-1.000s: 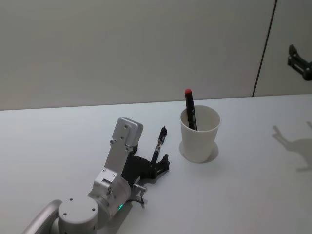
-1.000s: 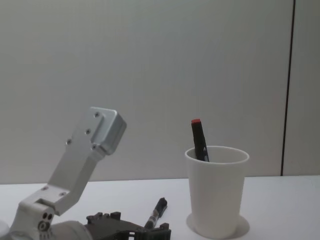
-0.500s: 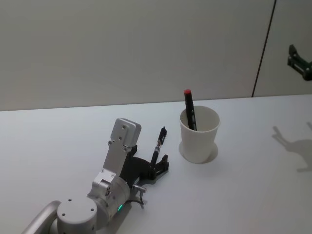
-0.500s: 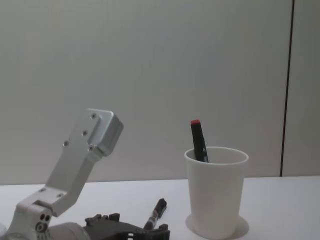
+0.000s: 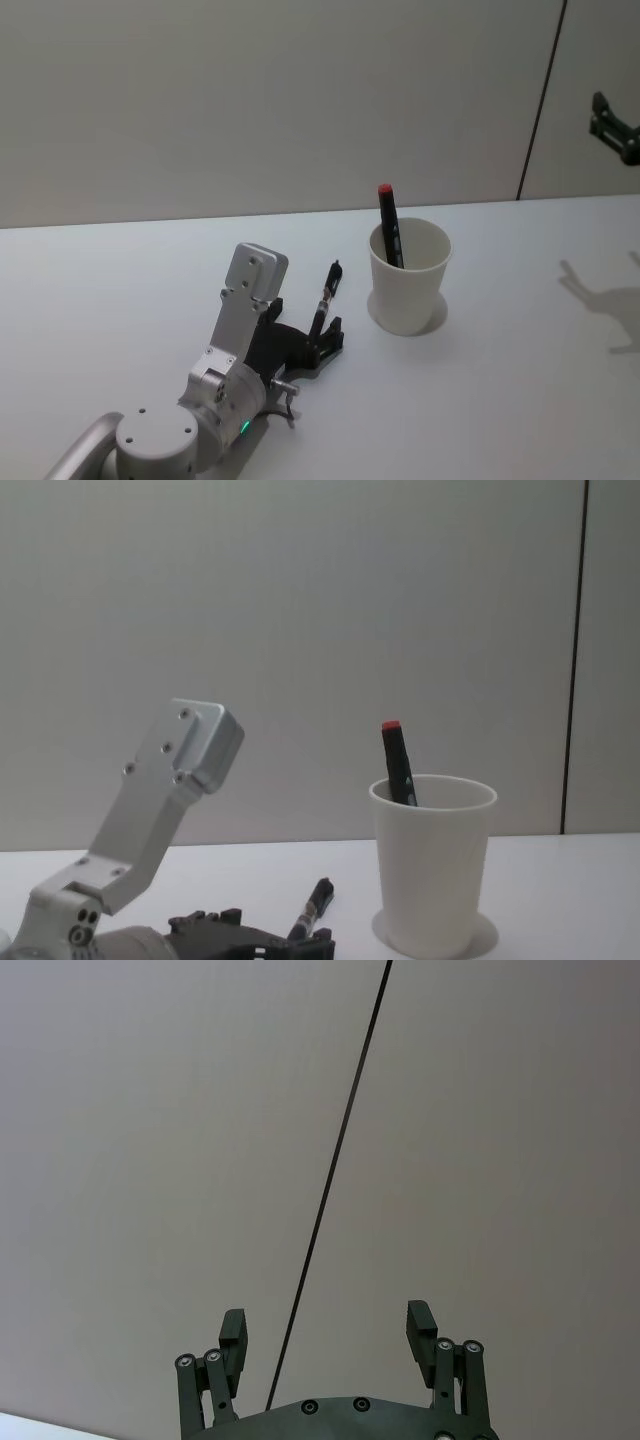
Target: Place the pen into the pen holder.
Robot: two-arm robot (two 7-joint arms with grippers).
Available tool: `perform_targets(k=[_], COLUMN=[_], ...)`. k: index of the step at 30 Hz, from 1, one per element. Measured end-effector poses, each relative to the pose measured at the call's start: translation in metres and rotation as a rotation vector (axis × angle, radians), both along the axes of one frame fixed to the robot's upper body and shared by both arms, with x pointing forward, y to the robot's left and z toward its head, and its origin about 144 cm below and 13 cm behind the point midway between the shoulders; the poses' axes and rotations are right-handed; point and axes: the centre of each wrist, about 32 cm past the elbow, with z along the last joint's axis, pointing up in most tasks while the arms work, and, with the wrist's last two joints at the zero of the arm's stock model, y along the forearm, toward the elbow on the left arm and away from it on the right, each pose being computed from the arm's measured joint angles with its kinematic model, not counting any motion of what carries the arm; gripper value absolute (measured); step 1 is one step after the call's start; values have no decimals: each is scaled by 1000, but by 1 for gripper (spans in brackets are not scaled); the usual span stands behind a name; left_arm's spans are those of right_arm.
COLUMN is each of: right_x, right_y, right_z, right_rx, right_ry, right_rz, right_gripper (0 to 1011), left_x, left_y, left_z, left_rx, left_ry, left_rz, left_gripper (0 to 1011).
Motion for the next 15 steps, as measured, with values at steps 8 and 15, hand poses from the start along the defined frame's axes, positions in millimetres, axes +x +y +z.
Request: perform_targets(k=[8, 15], right_x=[0, 0], right_y=[0, 0], right_z=[0, 0], right_rx=[0, 0], right_ry=[0, 0], right_rz=[0, 0], right_gripper=[1001, 1001], left_x=[0, 0], left_y=[0, 0], left_z=[0, 0], left_rx=[-1, -1], left_ry=[2, 3], left_rz=[0, -1], left_gripper=[885, 846])
